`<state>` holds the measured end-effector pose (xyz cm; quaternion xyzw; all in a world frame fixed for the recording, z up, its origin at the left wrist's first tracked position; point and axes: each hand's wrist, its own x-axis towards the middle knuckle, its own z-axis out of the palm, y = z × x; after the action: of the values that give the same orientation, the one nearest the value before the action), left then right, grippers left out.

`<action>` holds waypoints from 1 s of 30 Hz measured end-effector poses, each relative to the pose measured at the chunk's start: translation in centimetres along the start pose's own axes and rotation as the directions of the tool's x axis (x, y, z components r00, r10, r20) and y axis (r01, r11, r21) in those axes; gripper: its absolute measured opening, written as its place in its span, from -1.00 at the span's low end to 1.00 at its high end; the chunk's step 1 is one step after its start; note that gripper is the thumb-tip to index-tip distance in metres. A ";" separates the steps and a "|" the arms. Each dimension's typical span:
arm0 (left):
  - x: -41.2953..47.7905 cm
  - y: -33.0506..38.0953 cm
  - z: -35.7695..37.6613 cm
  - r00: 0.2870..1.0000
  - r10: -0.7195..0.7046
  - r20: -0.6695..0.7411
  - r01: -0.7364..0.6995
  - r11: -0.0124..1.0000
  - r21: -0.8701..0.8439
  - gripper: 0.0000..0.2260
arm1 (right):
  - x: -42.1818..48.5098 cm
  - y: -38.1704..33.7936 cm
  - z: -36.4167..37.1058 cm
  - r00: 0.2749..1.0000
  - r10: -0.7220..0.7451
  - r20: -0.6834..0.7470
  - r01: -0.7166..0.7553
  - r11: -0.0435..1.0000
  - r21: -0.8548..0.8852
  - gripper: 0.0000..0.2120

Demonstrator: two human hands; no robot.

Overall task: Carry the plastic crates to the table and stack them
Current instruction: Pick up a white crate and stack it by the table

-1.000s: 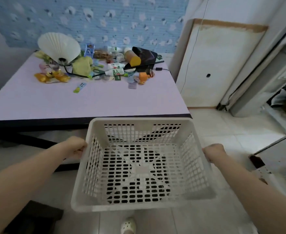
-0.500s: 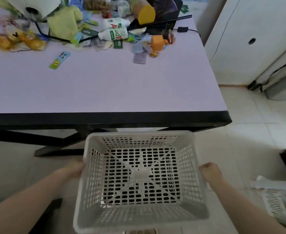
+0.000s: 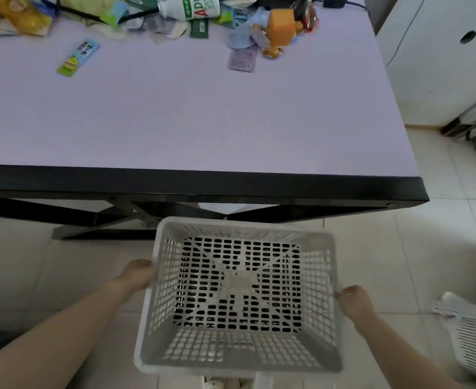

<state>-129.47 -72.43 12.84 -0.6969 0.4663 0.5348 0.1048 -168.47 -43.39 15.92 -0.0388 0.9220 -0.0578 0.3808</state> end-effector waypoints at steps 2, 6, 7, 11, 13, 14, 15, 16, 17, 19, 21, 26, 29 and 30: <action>-1.7 0.9 0.3 0.998 0.013 0.055 -0.015 0.999 0.041 -0.74 | -0.3 -0.4 0.0 1.000 -0.011 -0.026 0.011 0.999 0.036 -0.85; -1.5 -0.2 0.8 1.000 0.008 -0.011 -0.008 0.999 0.034 -0.73 | -0.7 -0.4 0.4 0.998 -0.050 -0.035 0.053 0.995 0.079 -0.82; -0.8 -0.9 0.8 1.000 -0.001 -0.030 0.002 0.999 0.043 -0.69 | -0.5 -0.2 0.5 0.997 -0.061 -0.036 0.064 0.995 0.075 -0.80; 0.1 -2.2 0.4 0.998 -0.010 -0.066 0.016 0.996 0.093 -0.63 | 0.0 -0.3 0.9 0.996 -0.078 -0.030 0.080 0.995 0.056 -0.66; -0.4 -1.6 0.4 0.997 -0.004 -0.075 0.009 0.998 0.061 -0.62 | 0.0 -0.6 1.0 0.997 -0.072 -0.024 0.074 0.994 0.083 -0.64; -0.8 -1.1 0.3 0.997 -0.002 -0.074 0.006 0.998 0.059 -0.62 | 0.0 -0.7 1.0 0.998 -0.062 -0.025 0.065 0.993 0.098 -0.64; -0.7 -1.0 0.4 0.997 0.008 -0.073 -0.004 0.998 0.056 -0.62 | -0.1 -0.7 1.1 0.998 -0.049 -0.031 0.053 0.992 0.112 -0.65; -0.9 -0.8 0.4 0.997 0.013 -0.073 -0.008 0.998 0.068 -0.62 | -0.2 -0.7 1.2 0.998 -0.037 -0.047 0.043 0.991 0.125 -0.67; -0.7 -0.8 0.5 0.997 0.021 -0.080 -0.015 0.997 0.075 -0.62 | -0.2 -0.6 1.3 0.997 -0.028 -0.065 0.036 0.991 0.132 -0.69; -0.9 -0.7 0.7 0.997 0.034 -0.073 -0.026 0.994 0.106 -0.64 | -0.1 -0.7 1.2 0.997 -0.029 -0.070 0.037 0.993 0.116 -0.69; -1.4 -0.2 0.9 0.999 0.032 -0.033 -0.026 0.985 0.168 -0.64 | -0.4 -1.4 0.9 0.998 -0.041 -0.038 0.042 0.998 0.048 -0.66; -4.8 4.1 0.6 0.993 0.115 0.013 -0.111 0.920 0.376 -0.57 | -3.3 -6.4 -0.4 0.967 -0.254 0.034 0.256 0.964 -0.078 -0.45; -8.5 8.1 0.6 0.974 0.223 0.048 -0.216 0.834 0.508 -0.61 | -6.8 -11.5 -1.4 0.869 -0.470 0.156 0.493 0.850 -0.185 -0.55; -10.2 9.6 0.5 0.962 0.266 0.065 -0.261 0.819 0.512 -0.65 | -8.3 -13.6 -2.0 0.820 -0.534 0.207 0.571 0.791 -0.222 -0.59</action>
<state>-137.01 -71.83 24.61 -0.5747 0.6845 0.3963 0.2103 -163.63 -55.73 25.03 -0.3629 0.8415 -0.0359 0.3986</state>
